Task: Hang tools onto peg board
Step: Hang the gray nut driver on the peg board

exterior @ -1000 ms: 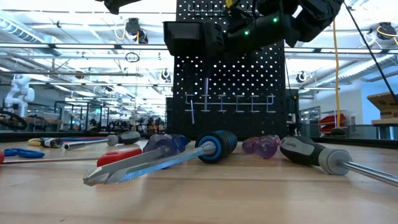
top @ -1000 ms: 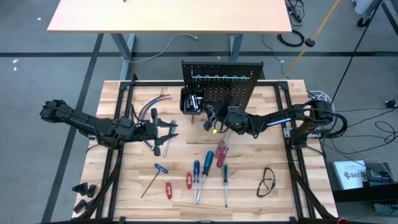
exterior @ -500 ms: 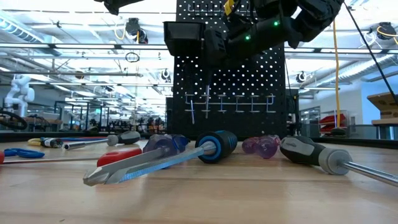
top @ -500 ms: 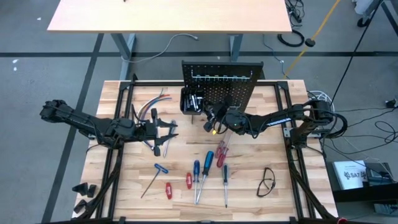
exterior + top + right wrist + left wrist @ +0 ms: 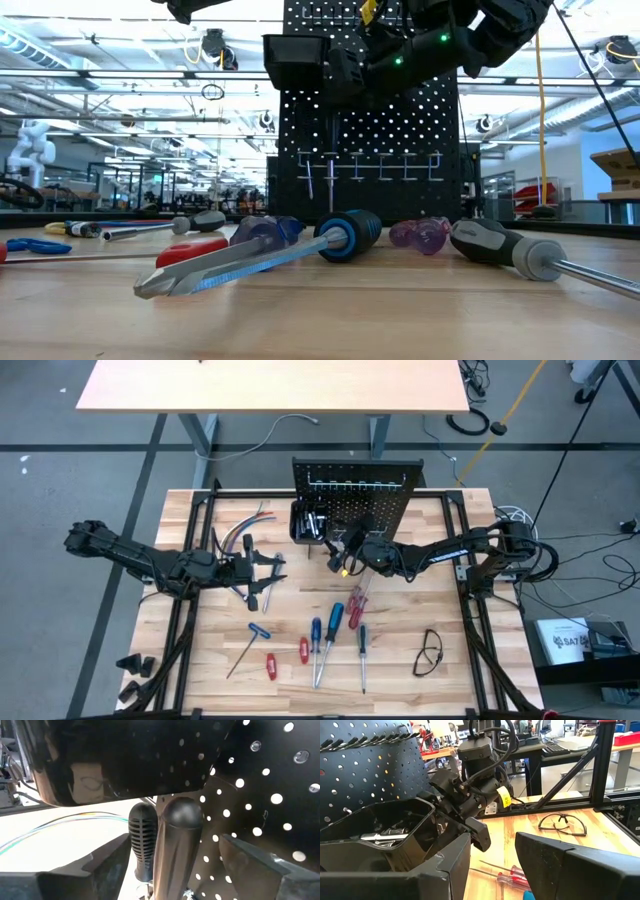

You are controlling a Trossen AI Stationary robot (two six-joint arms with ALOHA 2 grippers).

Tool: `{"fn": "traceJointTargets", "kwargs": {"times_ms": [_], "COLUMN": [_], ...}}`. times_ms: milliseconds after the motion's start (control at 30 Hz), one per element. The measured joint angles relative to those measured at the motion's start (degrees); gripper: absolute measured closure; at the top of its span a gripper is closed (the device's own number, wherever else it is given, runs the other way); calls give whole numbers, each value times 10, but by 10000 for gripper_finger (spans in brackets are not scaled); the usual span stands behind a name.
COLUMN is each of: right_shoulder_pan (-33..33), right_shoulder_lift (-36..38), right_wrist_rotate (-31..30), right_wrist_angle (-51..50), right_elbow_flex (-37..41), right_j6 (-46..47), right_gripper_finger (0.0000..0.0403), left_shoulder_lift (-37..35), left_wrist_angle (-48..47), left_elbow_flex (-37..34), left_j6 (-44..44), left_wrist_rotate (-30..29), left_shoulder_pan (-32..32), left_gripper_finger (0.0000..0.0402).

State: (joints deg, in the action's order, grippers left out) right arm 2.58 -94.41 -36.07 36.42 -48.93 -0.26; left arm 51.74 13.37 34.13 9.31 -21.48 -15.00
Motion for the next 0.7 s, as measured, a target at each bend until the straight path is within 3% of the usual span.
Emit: {"fn": "traceJointTargets", "kwargs": {"times_ms": [467,700], "right_shoulder_pan": [-33,-57], "right_shoulder_lift": [28,51], "right_wrist_rotate": [1,2], "right_wrist_angle": [-8,-69], "right_elbow_flex": [1,1], "right_j6": [-24,5], "right_gripper_finger": [112,112], "left_shoulder_lift": [0,0], "left_wrist_angle": [-9,-10], "left_elbow_flex": [0,0], "left_j6": [-2,-15], "left_wrist_rotate": [2,2], "left_shoulder_pan": [0,0], "left_gripper_finger": [237,237]}}
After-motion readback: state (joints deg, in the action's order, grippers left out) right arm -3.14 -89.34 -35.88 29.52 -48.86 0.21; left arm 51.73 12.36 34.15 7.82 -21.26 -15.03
